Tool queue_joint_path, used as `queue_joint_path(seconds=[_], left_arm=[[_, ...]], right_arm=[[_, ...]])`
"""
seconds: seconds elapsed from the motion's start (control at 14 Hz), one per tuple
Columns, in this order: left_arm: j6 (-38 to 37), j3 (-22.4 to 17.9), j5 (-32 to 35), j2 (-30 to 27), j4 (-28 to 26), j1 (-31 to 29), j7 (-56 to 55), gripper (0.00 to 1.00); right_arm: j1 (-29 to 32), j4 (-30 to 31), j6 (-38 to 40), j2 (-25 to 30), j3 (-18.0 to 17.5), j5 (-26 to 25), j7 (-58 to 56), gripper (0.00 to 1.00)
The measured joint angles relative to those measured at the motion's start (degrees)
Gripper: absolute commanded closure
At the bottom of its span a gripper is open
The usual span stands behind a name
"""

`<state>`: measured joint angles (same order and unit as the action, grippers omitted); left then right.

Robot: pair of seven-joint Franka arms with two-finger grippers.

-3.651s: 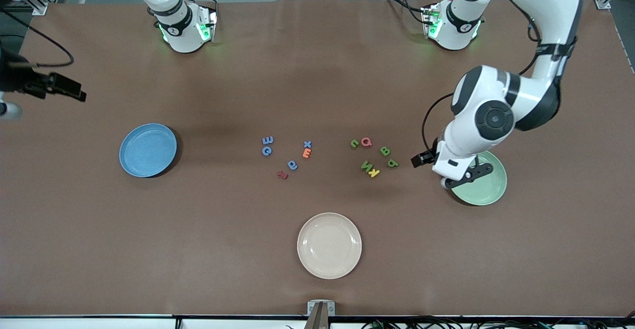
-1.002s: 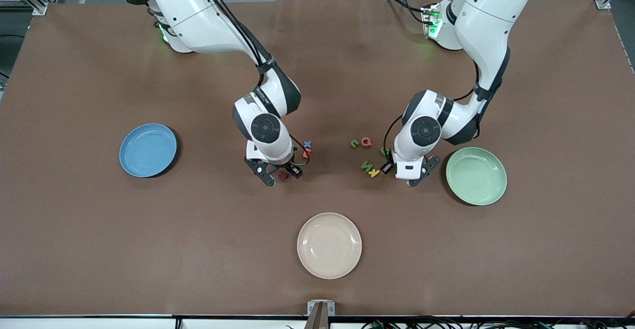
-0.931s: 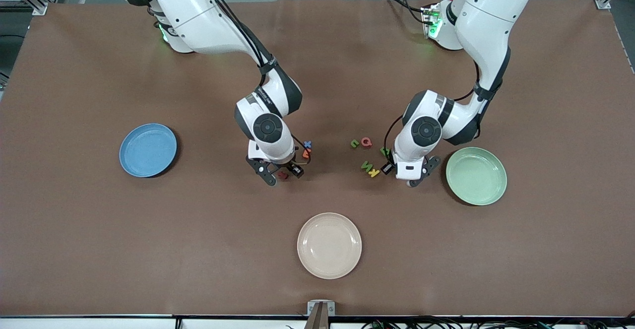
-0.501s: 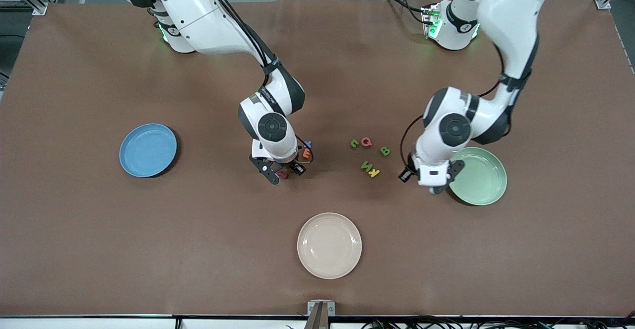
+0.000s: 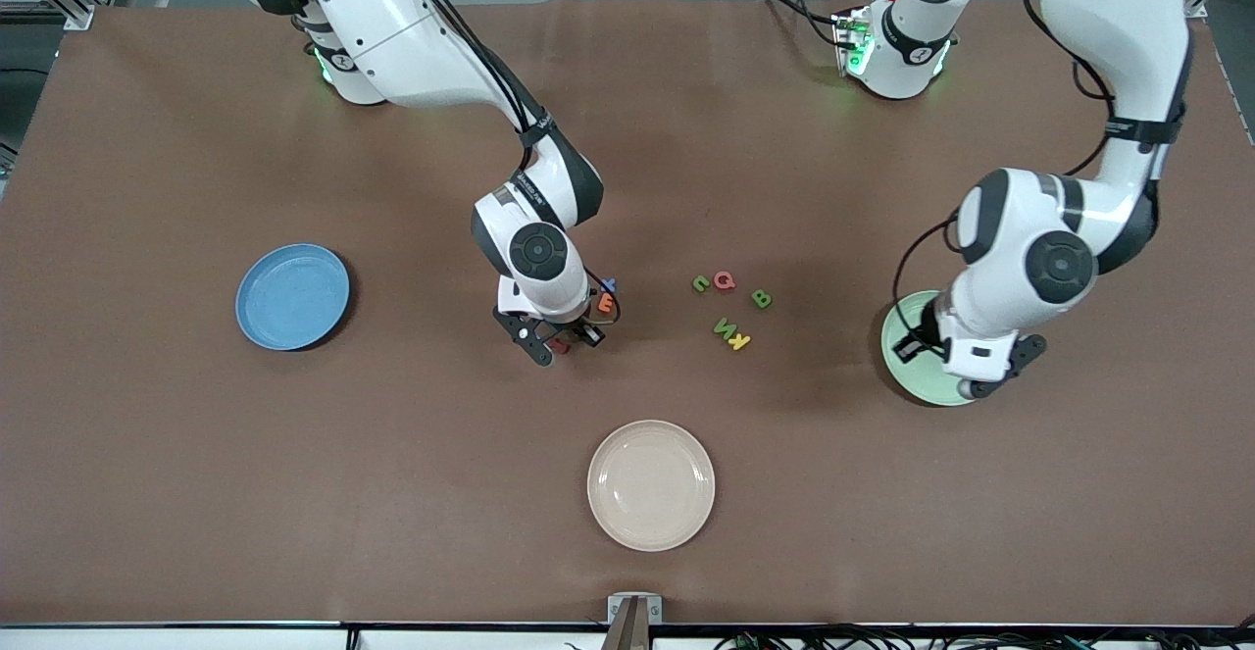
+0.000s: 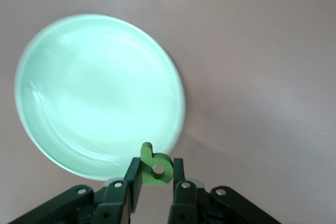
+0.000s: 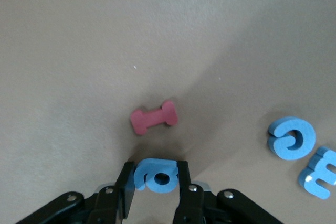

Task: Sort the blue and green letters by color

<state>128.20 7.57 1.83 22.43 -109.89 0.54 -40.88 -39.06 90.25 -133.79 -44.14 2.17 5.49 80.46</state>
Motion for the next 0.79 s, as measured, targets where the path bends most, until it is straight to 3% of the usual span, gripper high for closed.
queue_joint_path(seconds=[0.43, 0.64, 0.79], left_arm=[[0.1, 0.0, 0.0, 3.1, -0.8, -8.2, 15.0, 0.97], [1.5, 0.0, 0.0, 4.5, -0.9, -9.3, 16.7, 0.88], [2.5, 0.0, 0.0, 5.5, -0.9, -9.4, 16.8, 0.73]], right_arm=[[7.4, -4.8, 18.4, 4.6, 1.1, 0.0, -16.7, 1.00], [12.7, 0.9, 21.4, 12.2, 1.2, 0.0, -28.3, 1.00], [16.0, 7.4, 21.4, 17.7, 1.2, 0.0, -35.6, 1.00]])
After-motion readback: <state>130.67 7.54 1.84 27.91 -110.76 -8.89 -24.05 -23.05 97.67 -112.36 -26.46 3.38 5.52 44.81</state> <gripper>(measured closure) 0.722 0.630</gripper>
